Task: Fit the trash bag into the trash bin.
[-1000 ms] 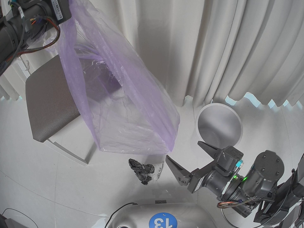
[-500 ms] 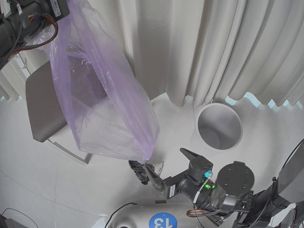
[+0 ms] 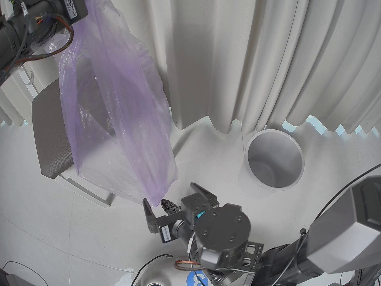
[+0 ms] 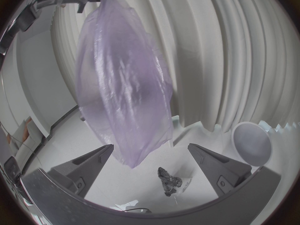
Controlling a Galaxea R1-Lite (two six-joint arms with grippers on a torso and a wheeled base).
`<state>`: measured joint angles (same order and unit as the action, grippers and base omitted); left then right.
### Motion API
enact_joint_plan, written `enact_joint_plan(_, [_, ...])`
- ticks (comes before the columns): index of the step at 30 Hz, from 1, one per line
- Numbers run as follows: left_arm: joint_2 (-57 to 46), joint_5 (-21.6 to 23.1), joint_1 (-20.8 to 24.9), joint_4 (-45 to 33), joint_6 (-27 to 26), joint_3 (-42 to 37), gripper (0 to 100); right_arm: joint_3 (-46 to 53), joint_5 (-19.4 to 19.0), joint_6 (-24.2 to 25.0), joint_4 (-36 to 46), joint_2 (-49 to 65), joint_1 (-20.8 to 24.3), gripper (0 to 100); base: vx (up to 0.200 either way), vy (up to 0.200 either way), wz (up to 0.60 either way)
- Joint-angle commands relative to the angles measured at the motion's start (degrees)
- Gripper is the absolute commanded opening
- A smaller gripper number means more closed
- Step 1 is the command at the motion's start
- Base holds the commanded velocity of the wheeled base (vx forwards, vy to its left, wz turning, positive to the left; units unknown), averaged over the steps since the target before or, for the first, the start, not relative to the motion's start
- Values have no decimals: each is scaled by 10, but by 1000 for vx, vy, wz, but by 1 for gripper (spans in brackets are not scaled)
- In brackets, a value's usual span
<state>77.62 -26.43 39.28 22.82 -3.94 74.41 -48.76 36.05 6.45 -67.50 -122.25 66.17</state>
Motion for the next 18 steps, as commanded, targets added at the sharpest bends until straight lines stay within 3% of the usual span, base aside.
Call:
enact_joint_plan(1, [0, 0, -1, 0, 1, 0, 0, 7, -5, 0, 1, -9, 29, 100, 0, 0, 0])
enact_joint_plan(7, [-4, 1, -1, 5, 0, -2, 0, -46, 4, -1, 5, -40, 22, 100, 0, 0, 0])
enact_joint_plan(18, [-4, 1, 0, 6, -4, -4, 0, -169, 91, -2, 39, -92, -27, 100, 0, 0, 0])
